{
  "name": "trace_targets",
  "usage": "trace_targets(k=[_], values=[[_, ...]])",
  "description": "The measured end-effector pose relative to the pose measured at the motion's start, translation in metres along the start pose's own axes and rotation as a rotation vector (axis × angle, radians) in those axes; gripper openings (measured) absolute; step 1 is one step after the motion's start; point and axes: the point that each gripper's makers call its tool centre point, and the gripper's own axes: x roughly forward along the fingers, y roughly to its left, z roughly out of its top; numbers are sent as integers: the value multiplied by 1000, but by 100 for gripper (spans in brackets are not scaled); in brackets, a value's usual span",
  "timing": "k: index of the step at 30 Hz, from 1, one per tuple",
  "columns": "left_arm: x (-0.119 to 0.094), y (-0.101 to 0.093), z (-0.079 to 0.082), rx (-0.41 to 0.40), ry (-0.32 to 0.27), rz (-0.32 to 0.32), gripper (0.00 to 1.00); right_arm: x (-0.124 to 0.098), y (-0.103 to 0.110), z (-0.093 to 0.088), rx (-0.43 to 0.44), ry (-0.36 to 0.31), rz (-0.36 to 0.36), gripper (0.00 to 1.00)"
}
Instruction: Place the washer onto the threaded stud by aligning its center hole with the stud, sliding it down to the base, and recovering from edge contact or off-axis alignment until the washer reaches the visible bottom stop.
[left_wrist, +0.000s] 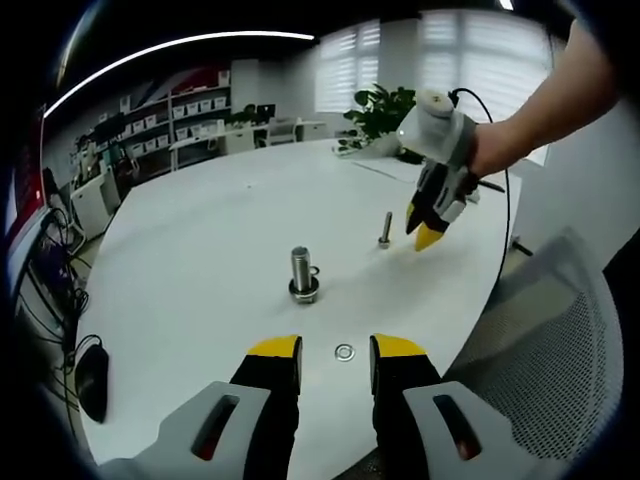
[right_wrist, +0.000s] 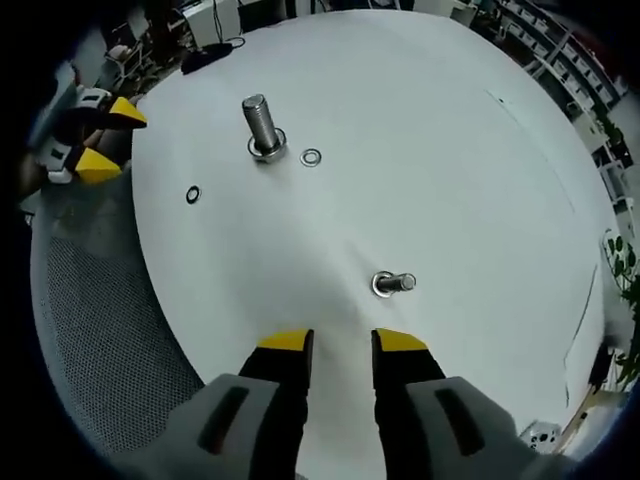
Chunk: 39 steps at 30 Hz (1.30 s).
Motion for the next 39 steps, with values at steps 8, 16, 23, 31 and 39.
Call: trace_targets(k=[8,16,23,31,39], values=[[-1,-1,1,-4,-2,-4,25,5,10,27,-38,-20,19,25],[0,0,1,-8,0,-1,25,13,17,61,-78,-36,41,25],[1,2,1,-10,0,5,25,25,15,90,-99,-50,47,25],[2,3,0,-17,2,11,25,37,14,116,-131,-66,57,25],[1,4,0,-18,-1,21,25,49,17,132,-172,-72,73,25]])
